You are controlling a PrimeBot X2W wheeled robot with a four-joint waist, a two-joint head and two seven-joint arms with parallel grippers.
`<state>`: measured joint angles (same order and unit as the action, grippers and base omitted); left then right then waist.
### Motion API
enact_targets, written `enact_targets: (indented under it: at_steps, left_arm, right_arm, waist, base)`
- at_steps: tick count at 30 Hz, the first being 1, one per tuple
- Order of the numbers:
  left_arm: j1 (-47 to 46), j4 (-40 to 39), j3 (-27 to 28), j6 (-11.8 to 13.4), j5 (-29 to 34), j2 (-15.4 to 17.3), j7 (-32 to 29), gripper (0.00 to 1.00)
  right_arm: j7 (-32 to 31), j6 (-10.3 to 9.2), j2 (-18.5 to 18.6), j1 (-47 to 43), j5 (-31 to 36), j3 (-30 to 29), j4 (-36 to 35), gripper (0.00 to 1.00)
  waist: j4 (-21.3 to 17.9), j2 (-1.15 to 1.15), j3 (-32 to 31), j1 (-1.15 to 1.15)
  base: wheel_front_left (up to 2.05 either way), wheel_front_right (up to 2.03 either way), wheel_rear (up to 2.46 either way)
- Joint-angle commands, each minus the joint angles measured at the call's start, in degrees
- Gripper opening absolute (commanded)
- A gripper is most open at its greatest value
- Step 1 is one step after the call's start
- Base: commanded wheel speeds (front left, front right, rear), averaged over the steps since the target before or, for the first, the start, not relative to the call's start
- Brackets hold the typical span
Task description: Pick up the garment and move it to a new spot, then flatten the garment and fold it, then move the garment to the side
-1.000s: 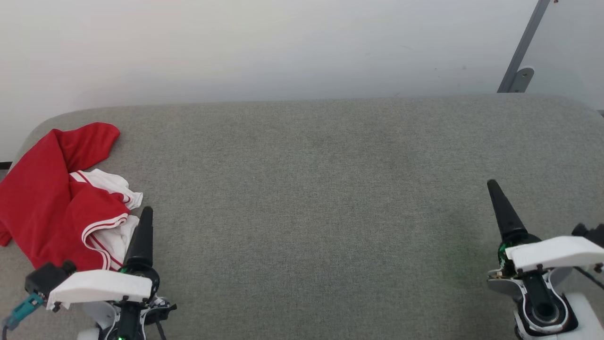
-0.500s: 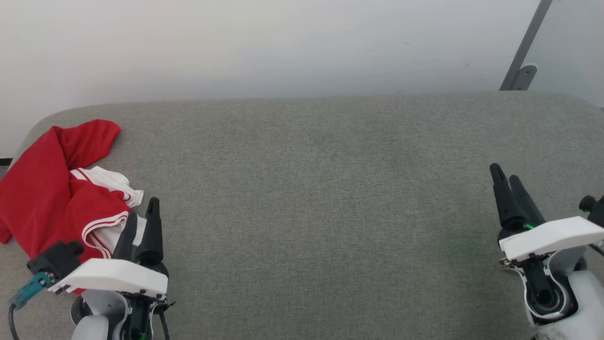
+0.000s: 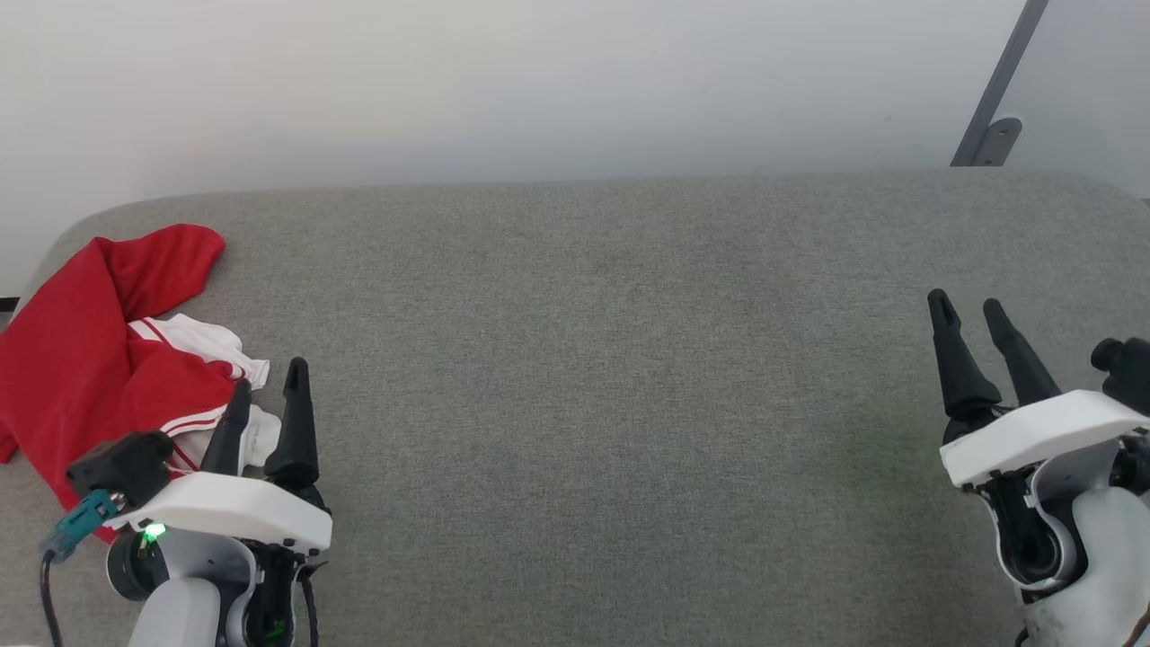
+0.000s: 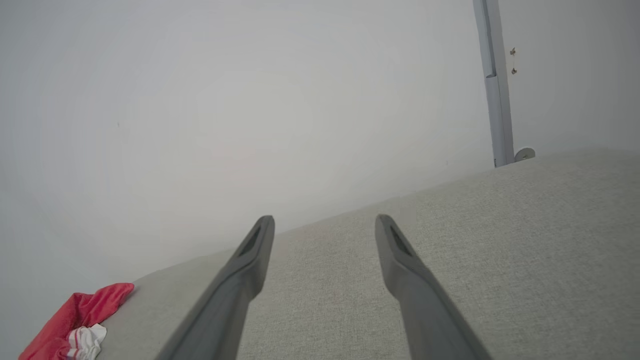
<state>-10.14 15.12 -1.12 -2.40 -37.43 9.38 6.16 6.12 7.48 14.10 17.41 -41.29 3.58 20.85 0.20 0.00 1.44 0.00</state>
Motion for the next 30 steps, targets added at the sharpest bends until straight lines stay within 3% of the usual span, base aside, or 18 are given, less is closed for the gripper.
enact_targets:
  at_steps: [1,30]
  left_arm:
    - [-1.5,-0.5,-0.2,0.3,1.8,0.6,0.6,1.00]
    - [-2.1,0.1,-0.2,0.1,17.7,1.4,5.0,1.00]
  right_arm:
    - [0.6,0.01,0.6,1.9,1.4,0.1,-0.3,1.00]
    - [5.0,0.01,3.0,5.7,15.0,0.2,2.4,1.00]
  waist:
    - [0.0,0.00,0.0,0.00]
    - [-0.5,0.00,1.3,0.00]
  base:
    - [0.00,0.00,0.00]
    - [0.00,0.00,0.00]
